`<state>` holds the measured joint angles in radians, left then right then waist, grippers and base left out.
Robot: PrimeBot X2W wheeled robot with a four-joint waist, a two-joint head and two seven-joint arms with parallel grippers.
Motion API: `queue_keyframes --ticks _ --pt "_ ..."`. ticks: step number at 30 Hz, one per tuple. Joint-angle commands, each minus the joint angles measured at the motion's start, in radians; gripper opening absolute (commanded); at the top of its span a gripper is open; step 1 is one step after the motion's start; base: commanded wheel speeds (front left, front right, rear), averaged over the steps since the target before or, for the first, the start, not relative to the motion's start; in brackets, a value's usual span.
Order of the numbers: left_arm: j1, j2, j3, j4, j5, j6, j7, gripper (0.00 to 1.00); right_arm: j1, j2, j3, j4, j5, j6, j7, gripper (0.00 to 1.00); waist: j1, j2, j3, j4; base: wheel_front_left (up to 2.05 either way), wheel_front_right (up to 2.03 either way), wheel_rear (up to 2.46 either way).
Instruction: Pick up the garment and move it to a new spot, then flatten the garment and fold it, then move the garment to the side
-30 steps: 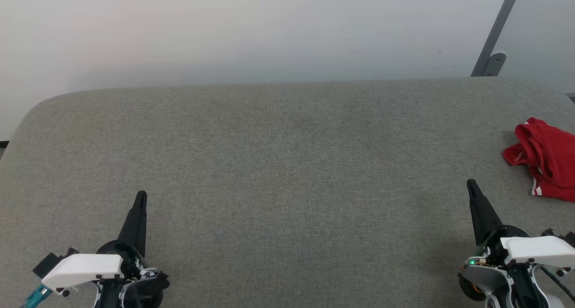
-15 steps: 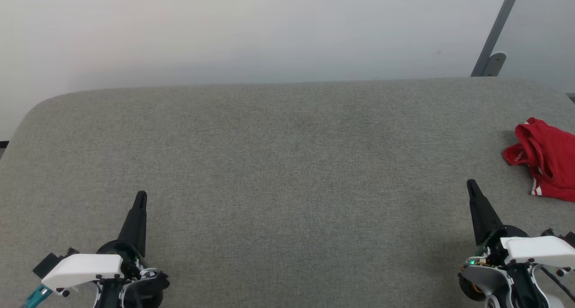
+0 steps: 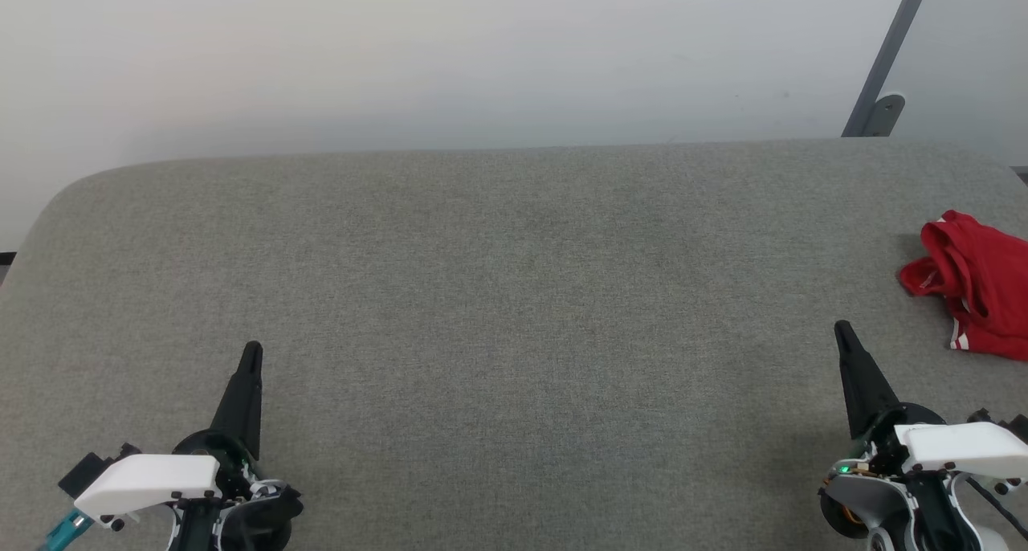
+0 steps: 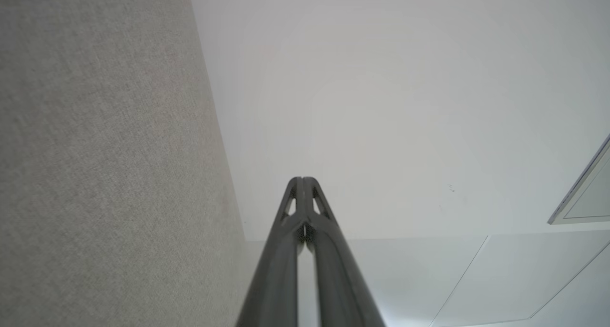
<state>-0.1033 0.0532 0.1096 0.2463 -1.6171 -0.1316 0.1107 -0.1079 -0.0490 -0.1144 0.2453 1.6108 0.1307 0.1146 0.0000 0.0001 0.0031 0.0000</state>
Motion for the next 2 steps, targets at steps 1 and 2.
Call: queue_keyframes --ticks 1,2 --pt "-0.014 -0.001 0.004 0.000 0.003 0.002 0.004 0.00 -0.005 -0.002 0.001 0.000 0.004 0.000 0.001 0.00 0.0000 -0.0001 0.000 0.000 0.00 0.00 0.00" --pt "-0.014 -0.001 0.004 0.000 0.003 0.002 0.004 0.00 -0.005 -0.002 0.001 0.001 0.004 0.000 0.001 0.00 0.0000 -0.0001 0.000 0.000 0.00 0.00 0.00"
